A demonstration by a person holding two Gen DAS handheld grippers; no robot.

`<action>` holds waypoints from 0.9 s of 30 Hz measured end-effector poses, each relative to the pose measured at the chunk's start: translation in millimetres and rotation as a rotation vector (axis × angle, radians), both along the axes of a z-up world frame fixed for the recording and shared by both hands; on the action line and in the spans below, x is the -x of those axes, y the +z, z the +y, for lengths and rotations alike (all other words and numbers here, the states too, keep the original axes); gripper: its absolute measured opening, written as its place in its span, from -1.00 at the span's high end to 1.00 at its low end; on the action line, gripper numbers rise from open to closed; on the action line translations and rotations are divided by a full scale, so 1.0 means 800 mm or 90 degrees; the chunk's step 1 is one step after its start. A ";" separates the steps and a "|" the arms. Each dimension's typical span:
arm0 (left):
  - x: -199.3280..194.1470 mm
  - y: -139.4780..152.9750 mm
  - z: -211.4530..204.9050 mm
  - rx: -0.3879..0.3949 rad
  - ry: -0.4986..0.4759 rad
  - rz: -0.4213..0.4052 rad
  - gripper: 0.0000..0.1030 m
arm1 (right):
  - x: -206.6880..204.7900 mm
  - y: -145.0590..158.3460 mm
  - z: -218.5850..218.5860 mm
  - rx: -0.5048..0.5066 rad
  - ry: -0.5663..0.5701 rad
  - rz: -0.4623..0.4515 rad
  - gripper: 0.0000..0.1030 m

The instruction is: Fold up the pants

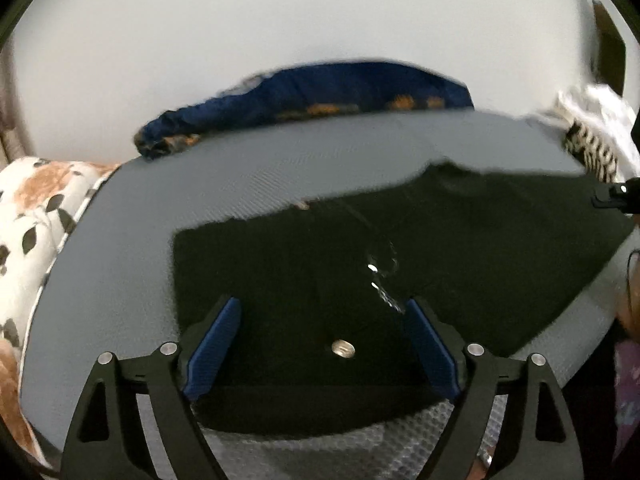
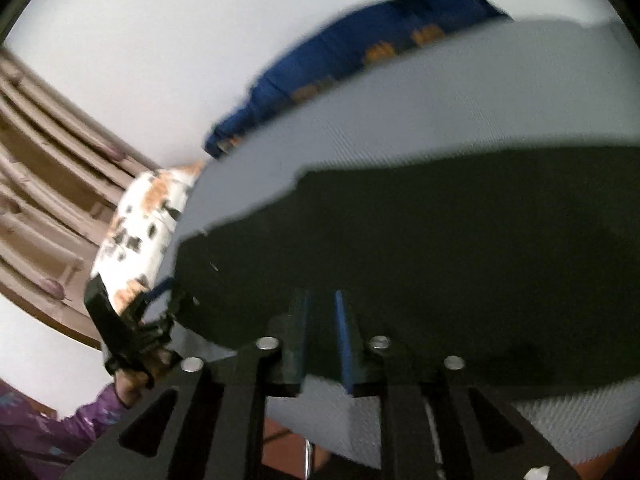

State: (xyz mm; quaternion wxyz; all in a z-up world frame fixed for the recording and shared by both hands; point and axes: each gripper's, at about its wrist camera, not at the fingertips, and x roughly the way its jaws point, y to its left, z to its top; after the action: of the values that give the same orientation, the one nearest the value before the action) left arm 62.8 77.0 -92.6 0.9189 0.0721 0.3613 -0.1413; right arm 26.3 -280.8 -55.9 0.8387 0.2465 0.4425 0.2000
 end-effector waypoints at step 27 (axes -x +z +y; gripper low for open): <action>-0.027 -0.055 0.095 0.079 0.138 0.079 -0.92 | -0.257 -0.065 0.126 0.188 0.335 -0.017 0.50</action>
State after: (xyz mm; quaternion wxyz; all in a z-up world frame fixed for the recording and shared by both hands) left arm 84.7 152.8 -136.6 0.9074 -0.0332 0.4133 -0.0677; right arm 232.0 -180.2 -107.7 0.7906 -0.0038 0.5042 0.3475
